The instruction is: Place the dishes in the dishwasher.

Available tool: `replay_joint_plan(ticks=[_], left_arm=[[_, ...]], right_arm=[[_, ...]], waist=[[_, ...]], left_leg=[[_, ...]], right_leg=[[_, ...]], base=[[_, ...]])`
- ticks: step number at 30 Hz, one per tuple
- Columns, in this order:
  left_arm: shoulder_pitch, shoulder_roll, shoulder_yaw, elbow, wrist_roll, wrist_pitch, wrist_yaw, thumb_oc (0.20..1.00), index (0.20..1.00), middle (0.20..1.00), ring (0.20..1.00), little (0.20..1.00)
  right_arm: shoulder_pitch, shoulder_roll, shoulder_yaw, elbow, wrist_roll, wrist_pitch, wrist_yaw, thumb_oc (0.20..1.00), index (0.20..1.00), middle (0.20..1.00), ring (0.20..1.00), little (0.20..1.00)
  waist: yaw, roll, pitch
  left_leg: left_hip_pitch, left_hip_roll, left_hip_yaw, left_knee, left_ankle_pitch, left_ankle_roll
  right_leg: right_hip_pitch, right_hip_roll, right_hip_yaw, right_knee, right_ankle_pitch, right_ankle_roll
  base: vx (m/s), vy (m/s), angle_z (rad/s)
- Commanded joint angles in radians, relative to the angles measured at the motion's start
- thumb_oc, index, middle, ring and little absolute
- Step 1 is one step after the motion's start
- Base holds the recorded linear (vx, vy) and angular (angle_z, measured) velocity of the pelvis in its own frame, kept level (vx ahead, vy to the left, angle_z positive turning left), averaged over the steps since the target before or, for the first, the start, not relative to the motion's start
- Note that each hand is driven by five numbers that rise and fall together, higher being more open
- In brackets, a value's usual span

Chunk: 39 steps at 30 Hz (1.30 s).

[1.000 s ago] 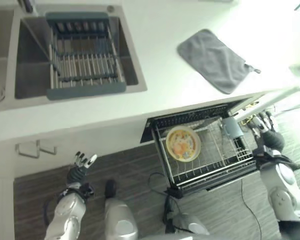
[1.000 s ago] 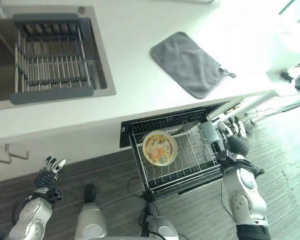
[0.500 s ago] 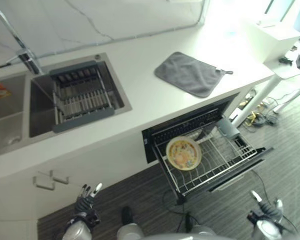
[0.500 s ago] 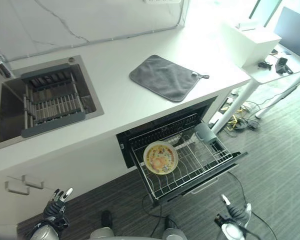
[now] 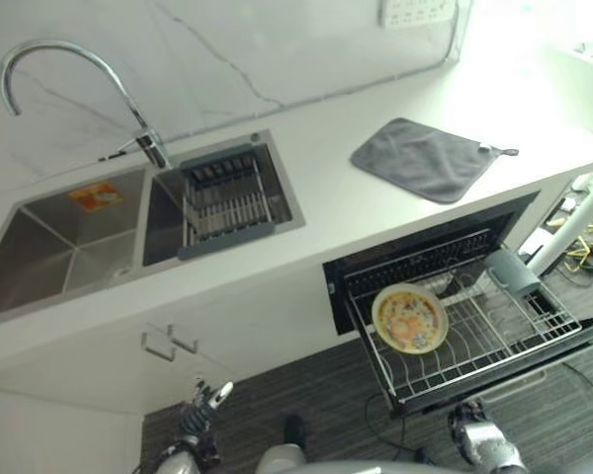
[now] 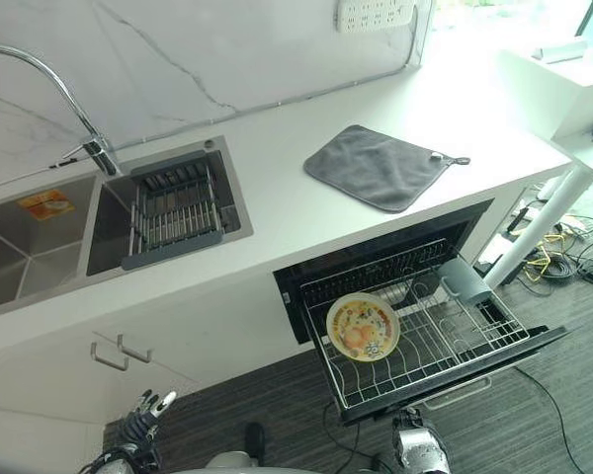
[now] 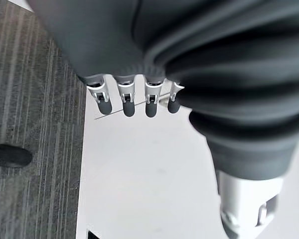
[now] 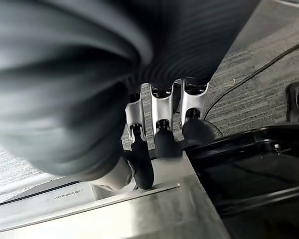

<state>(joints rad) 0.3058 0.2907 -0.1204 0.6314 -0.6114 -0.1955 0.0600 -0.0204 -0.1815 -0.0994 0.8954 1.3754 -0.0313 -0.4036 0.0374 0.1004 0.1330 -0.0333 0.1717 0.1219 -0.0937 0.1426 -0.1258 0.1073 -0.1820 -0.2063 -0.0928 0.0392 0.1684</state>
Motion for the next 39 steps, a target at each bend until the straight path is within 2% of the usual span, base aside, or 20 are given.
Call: replay_joint_plan(ticks=[1,6,8,12,17,21,27,28,31,33,39], left_arm=[[-0.067,0.053,-0.007,0.004,-0.021,-0.051,0.002,1.000,1.000,1.000,1.000,1.000],[-0.057,0.065,-0.010,0.007,-0.011,-0.035,0.001,1.000,1.000,1.000,1.000,1.000],[-0.057,0.074,-0.018,0.011,0.004,-0.021,0.005,1.000,1.000,1.000,1.000,1.000],[-0.062,0.080,-0.028,0.080,0.050,-0.007,0.032,1.000,1.000,1.000,1.000,1.000],[-0.075,0.060,-0.024,0.143,0.053,-0.004,0.033,1.000,1.000,1.000,1.000,1.000],[-0.083,0.037,-0.035,0.180,0.063,-0.016,0.013,1.000,1.000,1.000,1.000,1.000],[-0.098,0.032,-0.043,0.208,0.047,-0.001,-0.024,1.000,1.000,1.000,1.000,1.000],[-0.097,0.031,-0.054,0.208,0.041,0.002,-0.030,1.000,1.000,1.000,1.000,1.000],[-0.103,0.024,-0.063,0.207,0.040,0.000,-0.038,1.000,1.000,1.000,1.000,1.000],[-0.120,0.030,-0.075,0.190,0.021,0.005,-0.028,1.000,1.000,1.000,1.000,1.000],[-0.134,0.078,-0.075,0.109,-0.032,0.054,-0.013,1.000,1.000,1.000,1.000,1.000]], right_arm=[[-0.049,0.000,-0.071,-0.026,0.020,-0.010,0.060,0.200,0.200,0.200,0.200,0.200],[-0.077,-0.033,-0.076,-0.010,-0.019,-0.009,0.085,0.200,0.200,0.200,0.200,0.200],[-0.109,-0.066,-0.083,0.002,-0.048,0.014,0.093,0.200,0.200,0.200,0.200,0.200],[-0.222,-0.162,-0.076,0.062,-0.129,0.089,0.119,0.200,0.200,0.200,0.200,0.200],[-0.316,-0.229,-0.062,0.081,-0.169,0.126,0.118,0.200,0.200,0.200,0.200,0.200],[-0.454,-0.297,-0.020,0.076,-0.197,0.144,0.087,0.200,0.200,0.200,0.200,0.200],[-0.634,-0.396,0.011,0.145,-0.219,0.181,0.104,0.200,0.200,0.200,0.200,0.200],[-0.714,-0.440,0.027,0.171,-0.236,0.201,0.107,0.200,0.200,0.200,0.200,0.200],[-0.823,-0.479,0.067,0.197,-0.256,0.203,0.097,0.200,0.200,0.200,0.200,0.200],[-0.934,-0.524,0.106,0.212,-0.286,0.198,0.086,0.200,0.200,0.200,0.200,0.200],[-1.151,-0.640,0.171,0.246,-0.419,0.183,0.060,0.200,0.200,0.200,0.200,0.200]], waist=[[0.022,-0.025,0.048],[0.039,-0.023,0.050],[0.052,-0.019,0.054],[0.092,0.002,0.071],[0.117,0.037,0.099],[0.145,0.088,0.154],[0.176,0.148,0.205],[0.188,0.175,0.224],[0.201,0.211,0.250],[0.215,0.244,0.276],[0.261,0.294,0.299]], left_leg=[[0.017,0.018,0.036,0.012,-0.071,0.004],[0.017,0.016,0.017,0.010,-0.069,0.005],[0.015,0.011,0.003,0.010,-0.069,0.006],[-0.008,-0.005,-0.027,0.011,-0.062,0.008],[-0.037,-0.029,-0.048,0.013,-0.057,0.009],[-0.084,-0.066,-0.073,0.009,-0.049,0.011],[-0.153,-0.109,-0.094,0.006,-0.040,0.019],[-0.179,-0.126,-0.097,0.006,-0.038,0.023],[-0.217,-0.152,-0.105,0.006,-0.030,0.031],[-0.250,-0.178,-0.118,0.006,-0.016,0.038],[-0.310,-0.216,-0.157,0.006,0.024,0.048]], right_leg=[[-0.001,-0.045,-0.060,0.006,-0.019,-0.009],[0.003,-0.046,-0.069,0.006,-0.017,-0.007],[0.007,-0.046,-0.074,0.006,-0.018,-0.008],[0.001,-0.059,-0.089,0.007,-0.011,-0.002],[-0.022,-0.077,-0.098,0.009,-0.003,0.000],[-0.057,-0.106,-0.114,0.013,0.004,0.005],[-0.124,-0.141,-0.130,0.019,0.015,0.020],[-0.155,-0.154,-0.130,0.029,0.015,0.023],[-0.206,-0.164,-0.120,0.064,0.000,0.018],[-0.244,-0.171,-0.126,0.139,-0.053,0.005],[-0.349,-0.173,-0.136,0.329,-0.159,-0.025]], base=[[0.02,-0.002,0.04],[0.02,-0.016,0.03],[0.04,-0.026,0.16],[0.03,0.012,0.15],[-0.01,0.085,0.15],[-0.08,0.130,0.07],[-0.07,0.084,0.33],[-0.08,0.117,0.38],[-0.05,0.095,0.24],[-0.02,0.060,0.60],[0.01,0.004,0.12]])
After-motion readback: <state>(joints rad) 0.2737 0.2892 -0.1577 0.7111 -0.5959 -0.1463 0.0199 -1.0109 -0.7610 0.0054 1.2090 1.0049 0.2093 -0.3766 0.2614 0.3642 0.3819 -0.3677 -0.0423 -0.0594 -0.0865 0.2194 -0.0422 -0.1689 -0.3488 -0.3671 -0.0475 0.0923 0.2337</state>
